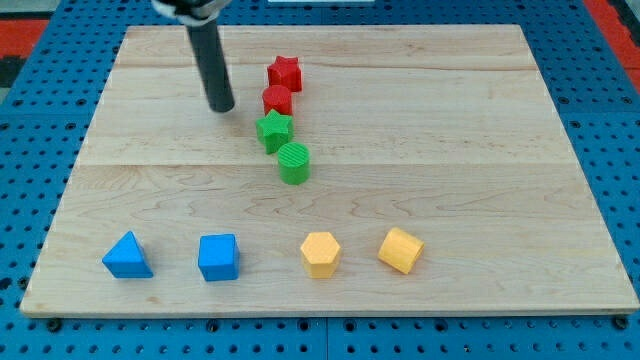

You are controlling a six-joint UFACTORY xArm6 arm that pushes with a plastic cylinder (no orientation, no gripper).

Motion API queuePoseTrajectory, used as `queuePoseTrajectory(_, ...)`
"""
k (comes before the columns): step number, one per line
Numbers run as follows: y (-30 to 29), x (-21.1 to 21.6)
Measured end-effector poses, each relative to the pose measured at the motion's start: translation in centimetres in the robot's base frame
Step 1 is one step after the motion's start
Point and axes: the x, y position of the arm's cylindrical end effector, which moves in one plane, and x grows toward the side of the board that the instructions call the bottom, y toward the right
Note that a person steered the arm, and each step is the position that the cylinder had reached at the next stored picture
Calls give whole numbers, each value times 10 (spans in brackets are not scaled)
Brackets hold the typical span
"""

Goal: Move the red circle to top center

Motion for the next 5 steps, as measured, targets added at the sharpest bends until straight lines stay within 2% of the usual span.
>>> queuePoseTrajectory(1,43,-29)
queuePoseTrajectory(2,152,-60)
queuePoseTrajectory(3,204,-70)
queuePoseTrajectory(4,183,-2)
queuePoseTrajectory(5,121,34)
